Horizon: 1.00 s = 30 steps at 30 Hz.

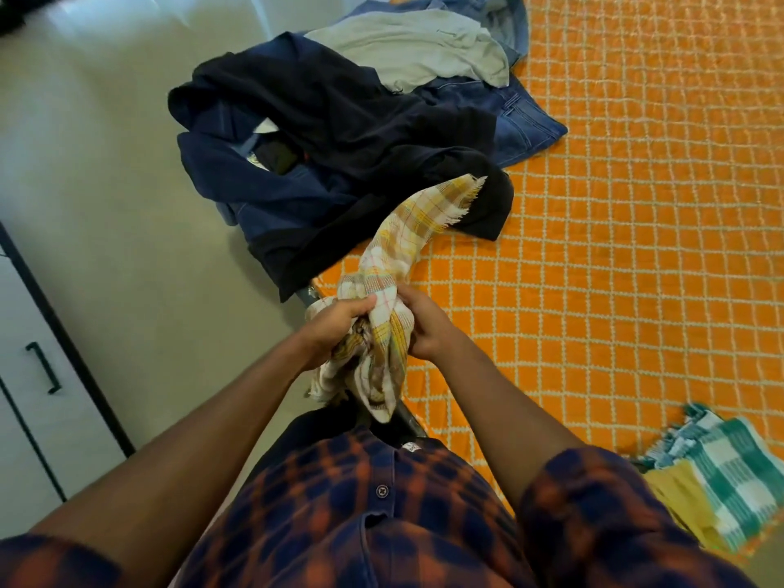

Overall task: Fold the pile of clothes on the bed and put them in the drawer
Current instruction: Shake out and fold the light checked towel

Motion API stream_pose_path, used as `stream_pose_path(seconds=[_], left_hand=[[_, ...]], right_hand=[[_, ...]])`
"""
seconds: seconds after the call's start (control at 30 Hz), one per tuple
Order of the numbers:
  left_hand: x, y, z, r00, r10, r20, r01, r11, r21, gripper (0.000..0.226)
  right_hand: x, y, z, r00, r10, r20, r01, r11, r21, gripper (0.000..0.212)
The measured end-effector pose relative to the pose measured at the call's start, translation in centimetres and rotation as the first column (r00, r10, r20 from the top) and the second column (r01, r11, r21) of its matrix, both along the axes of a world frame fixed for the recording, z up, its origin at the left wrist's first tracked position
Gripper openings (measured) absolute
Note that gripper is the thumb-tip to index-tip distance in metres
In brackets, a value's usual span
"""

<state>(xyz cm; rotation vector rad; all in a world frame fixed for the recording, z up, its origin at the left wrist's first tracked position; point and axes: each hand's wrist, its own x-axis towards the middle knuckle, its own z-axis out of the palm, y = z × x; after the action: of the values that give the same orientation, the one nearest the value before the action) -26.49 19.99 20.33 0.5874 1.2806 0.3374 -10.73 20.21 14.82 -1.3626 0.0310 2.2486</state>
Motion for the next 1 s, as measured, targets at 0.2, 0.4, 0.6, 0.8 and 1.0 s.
stream_pose_path(seconds=[0.2, 0.4, 0.6, 0.8, 1.0], left_hand=[[-0.8, -0.5, -0.6, 0.999, 0.035, -0.021, -0.035, 0.999, 0.004, 0.028], [-0.7, -0.6, -2.4, 0.988, 0.104, -0.119, -0.100, 0.994, 0.032, 0.031], [-0.6, -0.2, -2.7, 0.821, 0.201, -0.535, -0.068, 0.964, 0.257, 0.030], [0.9, 1.4, 0.4, 0.914, 0.399, 0.075, -0.406, 0.895, 0.186, 0.047], [-0.1, 1.1, -0.3, 0.912, 0.410, 0.029, -0.411, 0.910, 0.054, 0.057]], right_hand=[[-1.9, 0.7, -0.4, 0.894, -0.434, 0.113, 0.436, 0.900, 0.003, 0.040], [-0.9, 0.7, 2.6, 0.463, -0.627, 0.626, 0.206, 0.764, 0.612, 0.016], [1.4, 2.6, 7.0, 0.273, -0.808, 0.522, -0.253, 0.464, 0.849, 0.004], [-3.9, 0.3, 6.3, 0.442, -0.562, 0.699, -0.773, 0.157, 0.615, 0.010], [-3.5, -1.7, 4.8, 0.579, -0.345, 0.739, -0.646, 0.359, 0.674, 0.012]])
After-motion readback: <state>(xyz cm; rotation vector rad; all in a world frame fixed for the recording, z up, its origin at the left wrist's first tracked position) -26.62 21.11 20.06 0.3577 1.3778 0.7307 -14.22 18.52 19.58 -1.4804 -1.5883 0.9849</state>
